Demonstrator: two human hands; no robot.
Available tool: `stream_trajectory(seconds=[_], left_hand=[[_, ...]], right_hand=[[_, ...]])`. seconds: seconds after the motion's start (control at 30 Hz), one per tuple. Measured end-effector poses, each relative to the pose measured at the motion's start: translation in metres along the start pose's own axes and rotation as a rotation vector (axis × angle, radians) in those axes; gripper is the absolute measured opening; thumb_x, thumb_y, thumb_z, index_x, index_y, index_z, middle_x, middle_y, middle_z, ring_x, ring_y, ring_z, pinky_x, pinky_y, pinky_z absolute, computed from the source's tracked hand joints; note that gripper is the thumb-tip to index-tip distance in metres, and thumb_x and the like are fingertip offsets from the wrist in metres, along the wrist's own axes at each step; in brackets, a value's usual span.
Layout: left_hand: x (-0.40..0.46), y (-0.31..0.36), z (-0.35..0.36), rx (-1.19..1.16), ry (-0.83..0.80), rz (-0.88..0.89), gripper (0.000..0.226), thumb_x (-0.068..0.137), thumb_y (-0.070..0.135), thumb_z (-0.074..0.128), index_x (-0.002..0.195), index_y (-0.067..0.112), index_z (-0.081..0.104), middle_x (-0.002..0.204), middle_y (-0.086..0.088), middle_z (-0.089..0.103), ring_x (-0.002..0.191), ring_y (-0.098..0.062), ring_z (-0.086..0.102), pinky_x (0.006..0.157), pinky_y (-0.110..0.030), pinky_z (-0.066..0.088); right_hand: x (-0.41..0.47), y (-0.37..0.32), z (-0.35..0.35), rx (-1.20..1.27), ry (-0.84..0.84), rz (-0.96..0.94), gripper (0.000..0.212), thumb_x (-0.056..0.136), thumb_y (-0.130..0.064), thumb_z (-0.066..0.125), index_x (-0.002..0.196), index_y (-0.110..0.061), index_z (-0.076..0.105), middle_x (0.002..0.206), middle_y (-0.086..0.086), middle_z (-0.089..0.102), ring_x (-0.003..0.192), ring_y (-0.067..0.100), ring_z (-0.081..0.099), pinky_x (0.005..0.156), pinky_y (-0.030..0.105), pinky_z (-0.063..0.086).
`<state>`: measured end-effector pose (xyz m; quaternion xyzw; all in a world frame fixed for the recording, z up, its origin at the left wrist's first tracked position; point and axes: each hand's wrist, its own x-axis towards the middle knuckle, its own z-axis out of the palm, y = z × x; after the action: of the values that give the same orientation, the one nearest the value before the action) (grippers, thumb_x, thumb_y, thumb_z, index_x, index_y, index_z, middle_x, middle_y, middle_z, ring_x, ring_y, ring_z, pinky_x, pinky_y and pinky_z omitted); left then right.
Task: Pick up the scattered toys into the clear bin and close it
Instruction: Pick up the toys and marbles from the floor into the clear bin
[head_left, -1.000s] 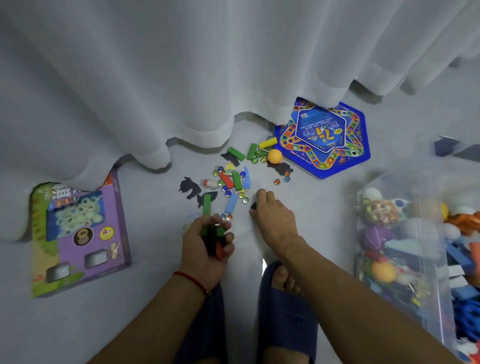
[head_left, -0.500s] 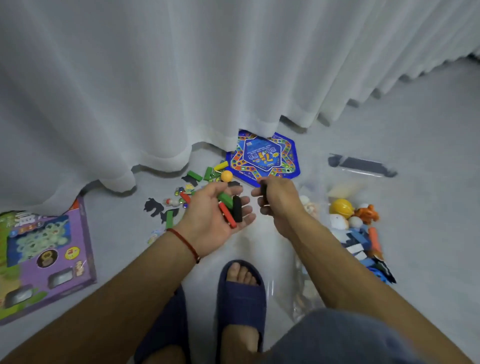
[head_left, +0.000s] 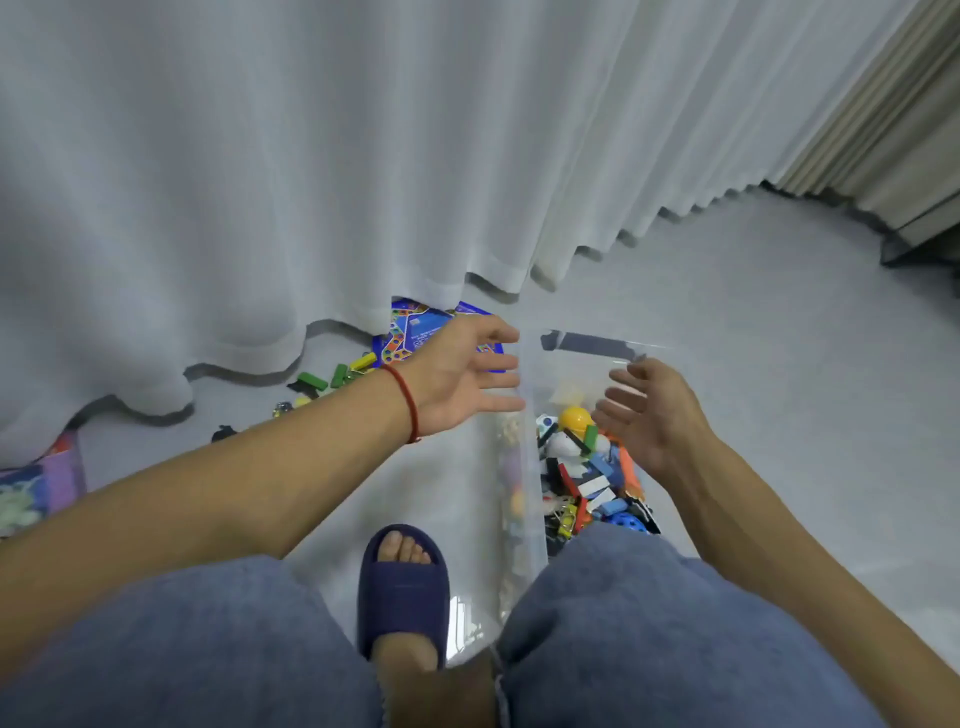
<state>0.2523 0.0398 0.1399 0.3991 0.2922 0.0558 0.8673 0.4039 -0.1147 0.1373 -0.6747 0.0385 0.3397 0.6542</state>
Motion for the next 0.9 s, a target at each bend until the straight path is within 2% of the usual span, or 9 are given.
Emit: stream_trajectory(seconds=[0.1,0.17,0.23,0.33,0.43,0.53,0.7,0.8,0.9], left_hand=[[-0.014,-0.014,-0.068,0.063,0.307,0.124,0.025,0.091,0.016,0.059,0.111,0.004,0.066,0.112,-0.019,0.065,0.1,-0.03,0.065,0.089,-0.045,0.056],[-0.031,-0.03,-0.124,0.102,0.534,0.154,0.011,0.088,0.01,0.061,0.096,0.007,0.067,0.093,-0.017,0.064,0.075,-0.025,0.061,0.074,-0.037,0.055],[-0.049,-0.05,-0.178,0.15,0.771,0.121,0.006,0.087,0.006,0.061,0.09,0.007,0.067,0.087,-0.02,0.064,0.064,-0.022,0.054,0.063,-0.034,0.051],[-0.071,-0.084,-0.236,0.323,0.998,0.008,0.012,0.088,0.001,0.061,0.089,0.009,0.07,0.091,-0.017,0.068,0.073,-0.026,0.061,0.08,-0.043,0.059],[-0.08,-0.114,-0.272,0.549,1.043,-0.054,0.017,0.082,0.005,0.064,0.091,0.02,0.069,0.095,-0.005,0.068,0.087,-0.023,0.065,0.087,-0.042,0.057],[-0.078,-0.137,-0.292,0.776,1.014,-0.072,0.024,0.079,0.005,0.066,0.098,0.019,0.065,0.101,-0.002,0.062,0.091,-0.016,0.058,0.082,-0.027,0.05],[-0.054,-0.158,-0.316,1.071,0.953,-0.069,0.056,0.074,0.032,0.08,0.122,0.023,0.051,0.117,-0.003,0.044,0.101,-0.017,0.051,0.088,-0.025,0.047],[-0.039,-0.163,-0.327,1.167,0.918,-0.077,0.085,0.07,0.049,0.079,0.14,0.023,0.038,0.128,-0.005,0.037,0.112,-0.019,0.045,0.097,-0.031,0.048],[-0.027,-0.163,-0.333,1.265,0.858,-0.038,0.091,0.069,0.054,0.078,0.142,0.022,0.034,0.128,-0.006,0.035,0.115,-0.021,0.039,0.094,-0.035,0.048]], right_hand=[[-0.01,0.007,0.032,-0.162,-0.128,-0.093,0.028,0.095,-0.018,0.052,0.112,-0.002,0.068,0.109,0.016,0.07,0.095,0.029,0.069,0.091,0.043,0.055],[-0.012,0.019,0.065,-0.302,-0.263,-0.118,0.022,0.093,-0.018,0.058,0.105,-0.004,0.07,0.097,0.014,0.072,0.082,0.026,0.07,0.084,0.041,0.057],[-0.006,0.042,0.102,-0.487,-0.398,-0.12,0.022,0.093,-0.02,0.062,0.105,-0.003,0.069,0.095,0.014,0.072,0.077,0.024,0.068,0.077,0.041,0.058],[0.011,0.092,0.153,-0.847,-0.596,-0.156,0.016,0.095,-0.022,0.061,0.104,-0.01,0.067,0.099,0.009,0.069,0.081,0.022,0.066,0.077,0.041,0.059],[0.037,0.148,0.195,-1.304,-0.741,-0.254,0.025,0.093,-0.026,0.064,0.117,-0.018,0.062,0.116,0.005,0.064,0.098,0.022,0.062,0.082,0.037,0.057],[0.049,0.205,0.223,-1.592,-0.799,-0.423,0.044,0.092,-0.033,0.066,0.131,-0.021,0.052,0.129,0.007,0.054,0.109,0.023,0.056,0.09,0.035,0.05],[0.041,0.283,0.242,-1.616,-0.829,-0.681,0.055,0.088,-0.045,0.068,0.134,-0.029,0.042,0.129,0.004,0.041,0.096,0.025,0.06,0.078,0.04,0.057],[0.041,0.309,0.246,-1.571,-0.804,-0.745,0.058,0.088,-0.046,0.067,0.136,-0.028,0.04,0.131,0.004,0.037,0.102,0.023,0.058,0.076,0.037,0.057],[0.047,0.323,0.251,-1.552,-0.746,-0.809,0.053,0.092,-0.043,0.061,0.136,-0.027,0.039,0.131,0.005,0.035,0.106,0.023,0.053,0.069,0.037,0.056]])
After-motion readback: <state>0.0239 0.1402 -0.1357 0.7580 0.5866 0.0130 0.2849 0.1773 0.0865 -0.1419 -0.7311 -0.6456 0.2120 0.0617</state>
